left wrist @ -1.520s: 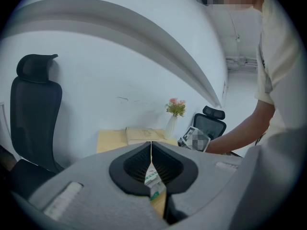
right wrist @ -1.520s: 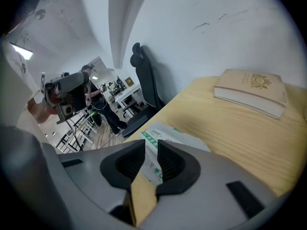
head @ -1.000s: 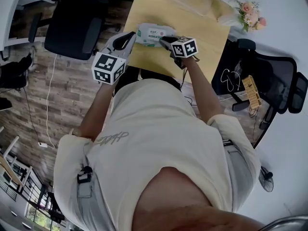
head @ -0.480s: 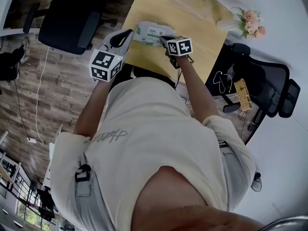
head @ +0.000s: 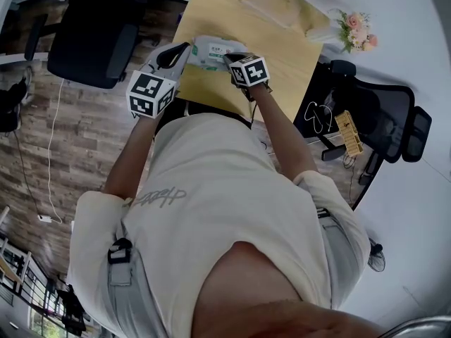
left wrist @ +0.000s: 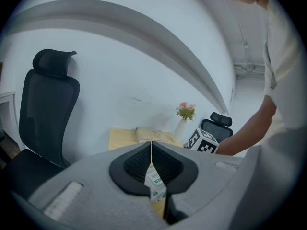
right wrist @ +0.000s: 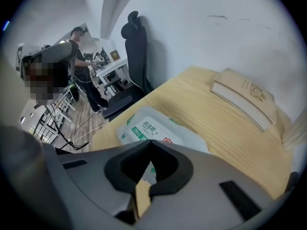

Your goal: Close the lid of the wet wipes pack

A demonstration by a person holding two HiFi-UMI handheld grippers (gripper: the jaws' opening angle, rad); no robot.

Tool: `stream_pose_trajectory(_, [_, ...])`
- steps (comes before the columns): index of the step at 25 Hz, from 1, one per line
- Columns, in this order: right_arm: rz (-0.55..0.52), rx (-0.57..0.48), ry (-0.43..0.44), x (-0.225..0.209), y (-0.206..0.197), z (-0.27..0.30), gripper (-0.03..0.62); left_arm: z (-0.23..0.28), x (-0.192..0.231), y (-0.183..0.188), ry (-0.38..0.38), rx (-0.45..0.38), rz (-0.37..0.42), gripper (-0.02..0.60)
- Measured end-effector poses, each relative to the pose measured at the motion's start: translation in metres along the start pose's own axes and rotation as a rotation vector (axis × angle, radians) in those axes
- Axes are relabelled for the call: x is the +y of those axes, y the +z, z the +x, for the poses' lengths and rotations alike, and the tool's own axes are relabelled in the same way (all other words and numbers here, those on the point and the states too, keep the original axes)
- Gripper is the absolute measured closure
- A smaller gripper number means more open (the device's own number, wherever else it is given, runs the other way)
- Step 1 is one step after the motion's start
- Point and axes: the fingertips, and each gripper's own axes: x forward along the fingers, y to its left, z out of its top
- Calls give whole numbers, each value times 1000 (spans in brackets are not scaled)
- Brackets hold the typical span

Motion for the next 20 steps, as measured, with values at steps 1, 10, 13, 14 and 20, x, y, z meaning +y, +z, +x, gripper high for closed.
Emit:
stream_pose_trajectory(1, [-11,-6,4,2,4,1,591,0,2,1,-1,0,0,565])
stream_pose_trajectory(10, [-56,44,-9,6,9,21,591,-8,16,-5,7,5,-26,565])
stream_pose_trajectory(13, [-29,37,-9,5,8,22,591,-10,19,-9,11,11,-33,565])
stream_pose_trajectory(14, [-22,36,-9,4,8,23,591,-10,20,-11,11,14,-35,565])
stream_pose_trajectory(20, [-33,46,-35,5,6,28,591,-8,18,-13,0,19,-38,565])
